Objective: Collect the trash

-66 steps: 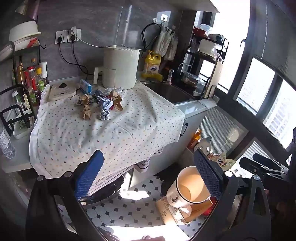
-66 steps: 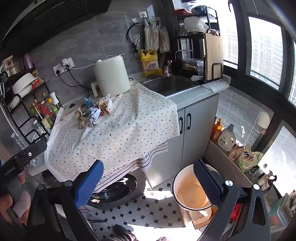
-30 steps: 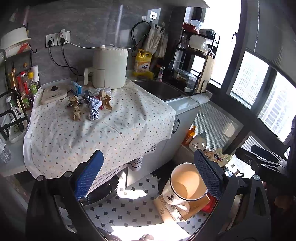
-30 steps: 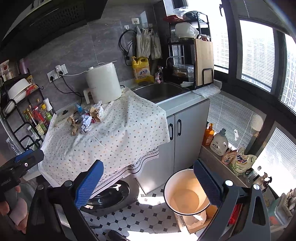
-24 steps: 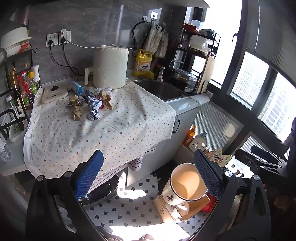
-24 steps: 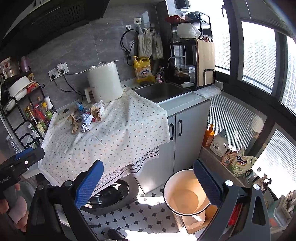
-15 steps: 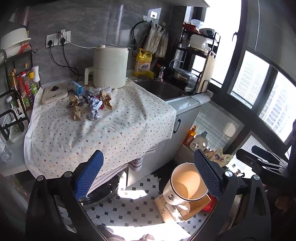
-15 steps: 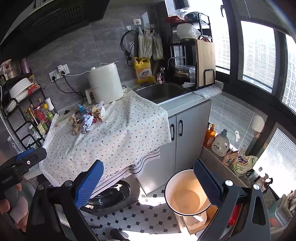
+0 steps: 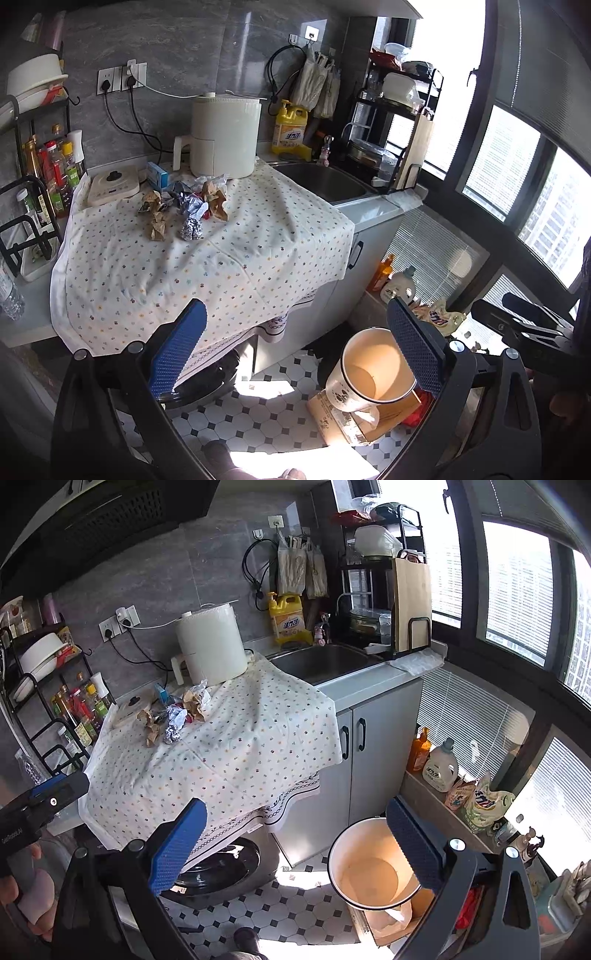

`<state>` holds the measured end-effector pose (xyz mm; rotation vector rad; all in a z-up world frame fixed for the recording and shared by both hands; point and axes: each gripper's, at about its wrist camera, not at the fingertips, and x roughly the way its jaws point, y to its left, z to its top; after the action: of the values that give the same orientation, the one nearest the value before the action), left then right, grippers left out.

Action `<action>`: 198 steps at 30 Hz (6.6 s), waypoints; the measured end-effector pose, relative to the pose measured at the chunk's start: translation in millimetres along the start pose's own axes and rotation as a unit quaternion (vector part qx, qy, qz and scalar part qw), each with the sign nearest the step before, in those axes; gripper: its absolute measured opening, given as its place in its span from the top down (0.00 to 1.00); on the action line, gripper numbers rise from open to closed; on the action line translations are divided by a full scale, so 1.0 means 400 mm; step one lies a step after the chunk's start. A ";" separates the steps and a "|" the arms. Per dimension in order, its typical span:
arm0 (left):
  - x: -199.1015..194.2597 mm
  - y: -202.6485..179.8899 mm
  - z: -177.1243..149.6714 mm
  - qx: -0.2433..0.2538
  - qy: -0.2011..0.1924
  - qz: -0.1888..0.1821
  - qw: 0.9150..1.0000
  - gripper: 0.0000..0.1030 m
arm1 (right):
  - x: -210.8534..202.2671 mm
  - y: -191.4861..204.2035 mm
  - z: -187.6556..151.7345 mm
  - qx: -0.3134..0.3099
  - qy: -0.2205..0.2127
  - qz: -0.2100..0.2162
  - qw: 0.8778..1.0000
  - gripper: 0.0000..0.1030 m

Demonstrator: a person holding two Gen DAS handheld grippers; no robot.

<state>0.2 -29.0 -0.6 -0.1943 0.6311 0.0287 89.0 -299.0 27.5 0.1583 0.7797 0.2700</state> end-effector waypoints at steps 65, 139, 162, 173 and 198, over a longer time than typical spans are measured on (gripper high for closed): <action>0.547 0.558 0.300 -0.112 0.040 0.023 0.993 0.11 | 0.665 0.384 0.342 -0.059 0.046 0.064 0.995 0.07; 0.651 0.524 0.462 -0.054 0.018 -0.062 0.996 0.76 | 0.830 0.296 0.402 0.018 0.067 0.080 0.994 0.95; 0.744 -0.079 0.354 0.071 0.088 -0.222 0.968 0.76 | 0.563 -0.271 0.169 0.141 0.107 -0.069 0.982 0.94; 0.707 -0.279 0.173 0.038 0.133 -0.196 0.971 0.76 | 0.527 -0.423 0.014 0.118 0.204 -0.035 0.971 0.92; 0.764 -0.578 -0.126 0.040 0.247 -0.238 0.939 0.65 | 0.341 -0.696 -0.069 0.138 0.164 -0.088 0.973 0.35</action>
<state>237.6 -275.2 -180.7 -0.2741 1.0696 -0.5271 212.4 -522.7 -149.9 0.3107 1.1536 0.0162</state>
